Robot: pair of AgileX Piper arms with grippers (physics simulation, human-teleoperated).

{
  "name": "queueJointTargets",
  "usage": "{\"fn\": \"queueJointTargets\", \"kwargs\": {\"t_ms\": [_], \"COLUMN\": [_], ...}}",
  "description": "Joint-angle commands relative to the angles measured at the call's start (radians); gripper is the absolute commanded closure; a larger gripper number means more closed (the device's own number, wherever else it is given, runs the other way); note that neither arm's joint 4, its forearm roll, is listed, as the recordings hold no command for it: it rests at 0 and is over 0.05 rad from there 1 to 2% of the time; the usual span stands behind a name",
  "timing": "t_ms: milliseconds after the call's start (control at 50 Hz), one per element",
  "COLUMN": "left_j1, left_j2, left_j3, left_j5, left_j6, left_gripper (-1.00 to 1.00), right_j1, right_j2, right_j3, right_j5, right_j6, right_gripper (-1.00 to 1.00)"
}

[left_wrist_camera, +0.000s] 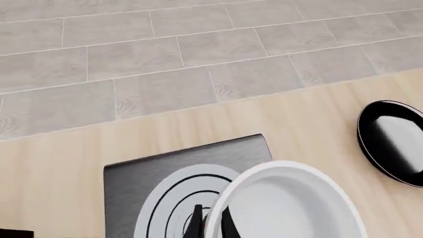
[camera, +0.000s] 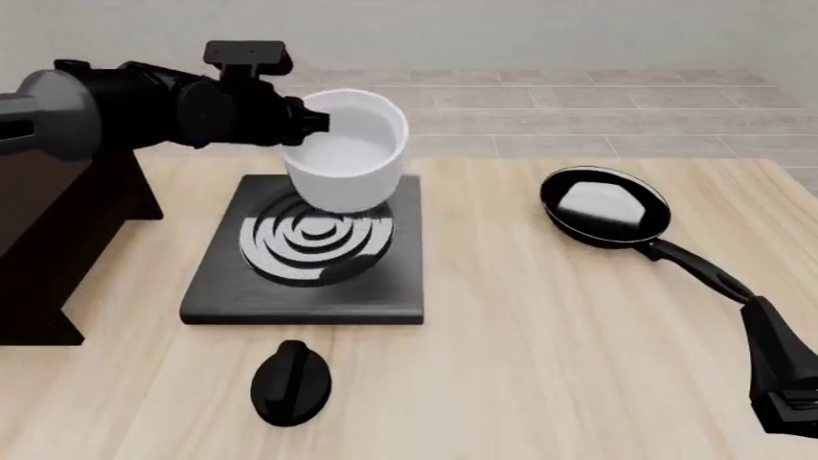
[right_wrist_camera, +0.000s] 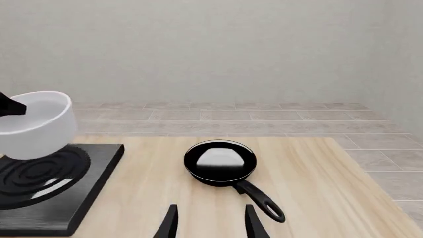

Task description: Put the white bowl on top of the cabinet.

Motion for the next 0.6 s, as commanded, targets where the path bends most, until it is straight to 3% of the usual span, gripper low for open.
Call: {"fn": "queueJointTargets", "kwargs": {"t_ms": [20,300,600], "left_j1": [0.077,0.151,0.213], "left_j2": [-0.028,-0.037,-0.066], "left_j3": [-0.068,-0.114,-0.097], "left_j5": [0.049,0.095,0.106], "left_j6": [0.026,0.023,0.021], "left_gripper": [1.0,1.0,1.0], "right_j1": [0.0,0.0,0.0], "right_j2": [0.0,0.0,0.0], "right_j3": [0.0,0.0,0.0], "right_j5": [0.0,0.0,0.0], "right_j6": [0.0,0.0,0.0], "right_gripper": [-1.0,-1.0,-1.0]}}
